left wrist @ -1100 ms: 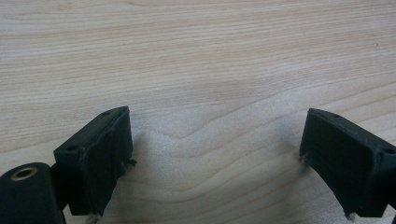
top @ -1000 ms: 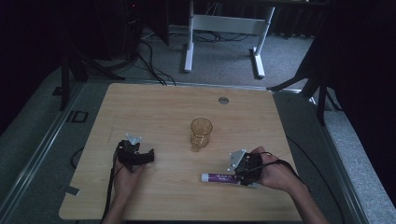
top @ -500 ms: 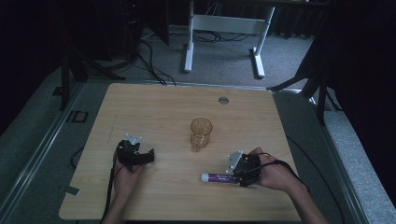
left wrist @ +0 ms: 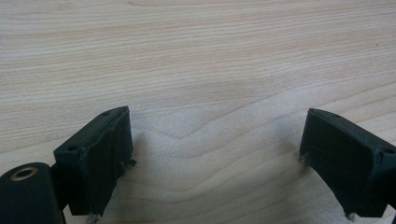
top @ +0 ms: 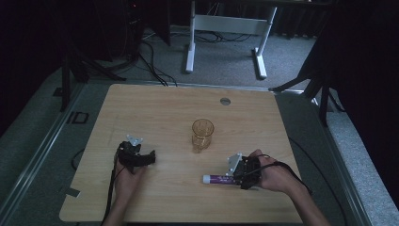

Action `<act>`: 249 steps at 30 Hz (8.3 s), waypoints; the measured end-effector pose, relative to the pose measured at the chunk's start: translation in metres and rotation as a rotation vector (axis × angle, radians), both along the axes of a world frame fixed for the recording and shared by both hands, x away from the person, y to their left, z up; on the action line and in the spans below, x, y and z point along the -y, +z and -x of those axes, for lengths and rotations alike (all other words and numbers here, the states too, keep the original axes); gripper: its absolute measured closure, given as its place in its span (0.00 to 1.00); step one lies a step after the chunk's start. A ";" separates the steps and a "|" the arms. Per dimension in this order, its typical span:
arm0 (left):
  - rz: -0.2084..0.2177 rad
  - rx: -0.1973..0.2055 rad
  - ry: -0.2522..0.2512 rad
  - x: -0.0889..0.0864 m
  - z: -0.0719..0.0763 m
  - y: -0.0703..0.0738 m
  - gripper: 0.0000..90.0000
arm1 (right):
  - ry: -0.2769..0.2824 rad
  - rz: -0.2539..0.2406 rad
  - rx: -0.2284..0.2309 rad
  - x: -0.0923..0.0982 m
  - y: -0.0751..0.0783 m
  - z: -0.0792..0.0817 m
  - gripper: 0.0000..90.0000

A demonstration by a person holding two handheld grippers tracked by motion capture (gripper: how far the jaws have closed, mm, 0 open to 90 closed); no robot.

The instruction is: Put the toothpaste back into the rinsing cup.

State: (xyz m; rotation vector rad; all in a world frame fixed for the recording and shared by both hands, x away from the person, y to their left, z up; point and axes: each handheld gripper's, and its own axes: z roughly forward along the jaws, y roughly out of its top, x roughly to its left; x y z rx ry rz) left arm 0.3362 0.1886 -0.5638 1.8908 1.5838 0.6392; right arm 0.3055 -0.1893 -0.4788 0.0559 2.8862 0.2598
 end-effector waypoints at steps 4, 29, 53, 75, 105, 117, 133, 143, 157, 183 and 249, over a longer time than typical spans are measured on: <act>0.000 0.000 0.000 0.000 0.000 0.000 0.11 | 0.002 0.009 -0.009 -0.001 -0.003 -0.001 0.53; 0.001 0.000 0.000 0.000 0.000 0.000 0.11 | 0.003 0.060 -0.064 -0.003 -0.020 -0.005 0.55; 0.000 0.000 0.000 0.000 0.000 0.000 0.11 | 0.016 0.089 -0.105 -0.007 -0.032 -0.010 0.58; 0.000 0.000 0.000 0.000 0.000 0.000 0.11 | 0.016 0.104 -0.135 -0.008 -0.038 -0.014 0.61; 0.000 0.000 0.000 0.000 0.000 0.000 0.11 | -0.008 0.095 -0.183 0.002 -0.038 -0.019 0.64; 0.000 0.000 0.000 0.000 0.000 0.000 0.11 | 0.007 0.076 -0.176 0.004 -0.035 -0.017 0.72; 0.000 0.000 0.000 0.000 0.000 0.000 0.11 | 0.025 0.048 -0.139 0.006 -0.031 -0.013 0.78; 0.001 0.000 -0.003 0.000 0.000 0.000 0.10 | 0.017 0.024 -0.118 0.008 -0.027 -0.014 0.80; 0.001 0.000 -0.003 0.000 0.000 0.000 0.10 | -0.002 -0.014 -0.072 0.016 -0.007 -0.018 0.80; 0.001 0.000 -0.003 0.000 0.000 0.000 0.10 | -0.039 -0.084 0.015 0.025 0.032 -0.029 0.80; 0.000 0.000 -0.003 0.000 0.000 0.000 0.10 | -0.079 -0.098 0.176 0.017 0.109 -0.068 0.81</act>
